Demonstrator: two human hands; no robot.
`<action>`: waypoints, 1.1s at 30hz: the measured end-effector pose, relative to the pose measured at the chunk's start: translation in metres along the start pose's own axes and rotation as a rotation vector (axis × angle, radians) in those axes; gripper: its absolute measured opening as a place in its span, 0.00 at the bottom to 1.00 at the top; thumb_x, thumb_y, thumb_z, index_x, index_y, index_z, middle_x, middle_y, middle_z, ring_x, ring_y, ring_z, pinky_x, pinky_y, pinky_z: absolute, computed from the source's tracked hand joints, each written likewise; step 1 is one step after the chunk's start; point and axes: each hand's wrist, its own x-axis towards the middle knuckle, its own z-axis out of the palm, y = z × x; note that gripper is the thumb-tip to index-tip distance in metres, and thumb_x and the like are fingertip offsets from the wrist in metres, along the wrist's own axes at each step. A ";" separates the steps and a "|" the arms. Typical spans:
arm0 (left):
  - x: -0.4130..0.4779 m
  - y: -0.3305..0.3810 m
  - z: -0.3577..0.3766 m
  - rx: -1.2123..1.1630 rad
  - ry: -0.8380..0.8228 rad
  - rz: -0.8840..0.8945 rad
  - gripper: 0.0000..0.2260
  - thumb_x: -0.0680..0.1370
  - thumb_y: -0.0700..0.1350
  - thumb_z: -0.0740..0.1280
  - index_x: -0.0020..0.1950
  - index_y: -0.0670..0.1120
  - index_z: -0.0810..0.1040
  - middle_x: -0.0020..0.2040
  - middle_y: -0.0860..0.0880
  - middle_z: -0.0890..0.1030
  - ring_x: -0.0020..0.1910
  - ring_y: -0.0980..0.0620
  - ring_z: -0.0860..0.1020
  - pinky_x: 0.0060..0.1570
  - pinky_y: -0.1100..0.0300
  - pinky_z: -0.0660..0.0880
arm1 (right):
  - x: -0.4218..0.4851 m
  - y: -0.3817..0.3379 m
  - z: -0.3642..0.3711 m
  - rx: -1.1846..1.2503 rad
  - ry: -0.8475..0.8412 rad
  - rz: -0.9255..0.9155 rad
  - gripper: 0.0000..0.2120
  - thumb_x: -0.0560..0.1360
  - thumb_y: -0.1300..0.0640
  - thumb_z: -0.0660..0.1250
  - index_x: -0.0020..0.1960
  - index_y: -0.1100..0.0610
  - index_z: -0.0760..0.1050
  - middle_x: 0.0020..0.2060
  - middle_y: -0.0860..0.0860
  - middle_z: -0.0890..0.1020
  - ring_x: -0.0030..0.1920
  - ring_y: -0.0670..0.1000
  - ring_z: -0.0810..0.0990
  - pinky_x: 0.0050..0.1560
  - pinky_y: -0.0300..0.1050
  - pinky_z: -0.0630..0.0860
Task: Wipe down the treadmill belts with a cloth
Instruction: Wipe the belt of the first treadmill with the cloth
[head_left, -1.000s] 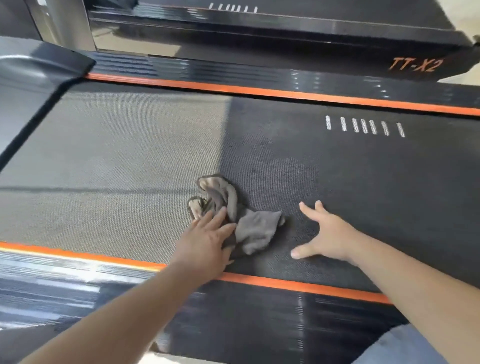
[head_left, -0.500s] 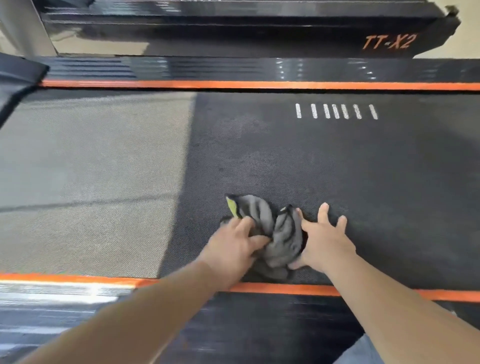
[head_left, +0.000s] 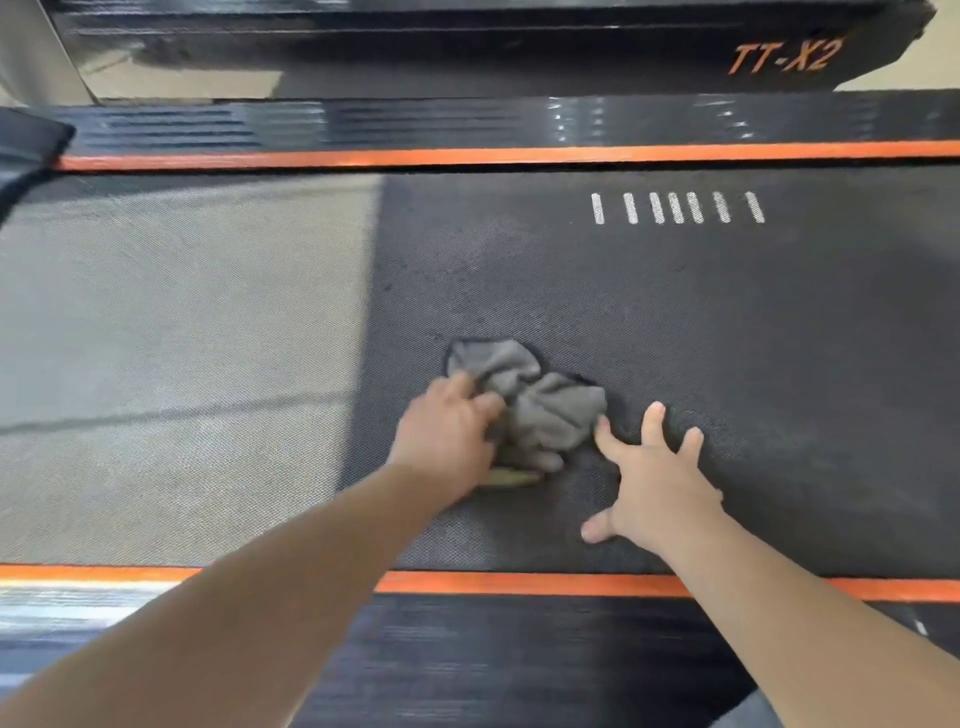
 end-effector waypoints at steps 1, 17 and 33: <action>0.006 -0.003 -0.002 -0.039 0.065 -0.175 0.12 0.78 0.53 0.67 0.59 0.52 0.79 0.58 0.45 0.73 0.59 0.40 0.73 0.51 0.48 0.76 | 0.000 -0.001 0.000 0.001 -0.001 0.002 0.60 0.65 0.39 0.81 0.79 0.30 0.40 0.78 0.49 0.28 0.79 0.68 0.32 0.70 0.77 0.62; -0.021 0.038 0.011 -0.216 0.108 -0.298 0.09 0.77 0.52 0.66 0.48 0.47 0.79 0.52 0.43 0.76 0.51 0.38 0.77 0.43 0.50 0.74 | 0.001 -0.005 -0.002 -0.006 -0.008 0.022 0.61 0.65 0.41 0.82 0.80 0.31 0.39 0.79 0.49 0.28 0.79 0.68 0.33 0.70 0.78 0.62; -0.063 0.050 0.025 -0.134 0.112 0.175 0.11 0.71 0.54 0.60 0.41 0.52 0.80 0.43 0.49 0.74 0.41 0.42 0.75 0.36 0.54 0.70 | 0.000 -0.006 -0.001 0.019 -0.009 0.033 0.44 0.73 0.54 0.77 0.79 0.35 0.56 0.79 0.48 0.27 0.79 0.67 0.32 0.71 0.78 0.59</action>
